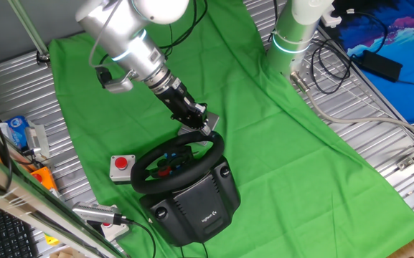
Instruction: Rotate the steering wheel 90 degrees clockwise
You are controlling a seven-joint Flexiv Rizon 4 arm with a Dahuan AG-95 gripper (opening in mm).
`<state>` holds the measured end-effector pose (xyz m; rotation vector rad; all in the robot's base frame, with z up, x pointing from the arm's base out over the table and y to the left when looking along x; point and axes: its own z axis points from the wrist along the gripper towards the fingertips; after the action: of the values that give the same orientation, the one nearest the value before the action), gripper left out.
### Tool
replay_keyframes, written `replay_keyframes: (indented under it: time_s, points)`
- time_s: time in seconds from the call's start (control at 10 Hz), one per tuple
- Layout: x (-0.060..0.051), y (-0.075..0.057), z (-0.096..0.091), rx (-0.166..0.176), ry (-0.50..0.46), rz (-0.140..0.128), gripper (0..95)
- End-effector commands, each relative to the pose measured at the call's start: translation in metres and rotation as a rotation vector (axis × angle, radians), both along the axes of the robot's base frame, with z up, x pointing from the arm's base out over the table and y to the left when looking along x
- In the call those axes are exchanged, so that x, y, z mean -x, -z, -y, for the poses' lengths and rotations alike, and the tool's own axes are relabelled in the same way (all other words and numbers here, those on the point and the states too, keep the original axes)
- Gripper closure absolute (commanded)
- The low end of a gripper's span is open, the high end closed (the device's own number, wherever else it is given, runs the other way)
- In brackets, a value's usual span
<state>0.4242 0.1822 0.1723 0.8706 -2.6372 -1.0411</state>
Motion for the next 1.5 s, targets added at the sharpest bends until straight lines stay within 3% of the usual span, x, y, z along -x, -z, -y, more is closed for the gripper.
replay_keyframes:
  time_s: [0.1,0.6,1.5]
  points:
    - [0.000,-0.004,-0.003,-0.005,0.013,-0.013,95.0]
    - [-0.001,-0.009,-0.016,0.002,0.038,-0.026,95.0]
    - [-0.006,-0.019,-0.028,-0.022,0.101,-0.072,95.0]
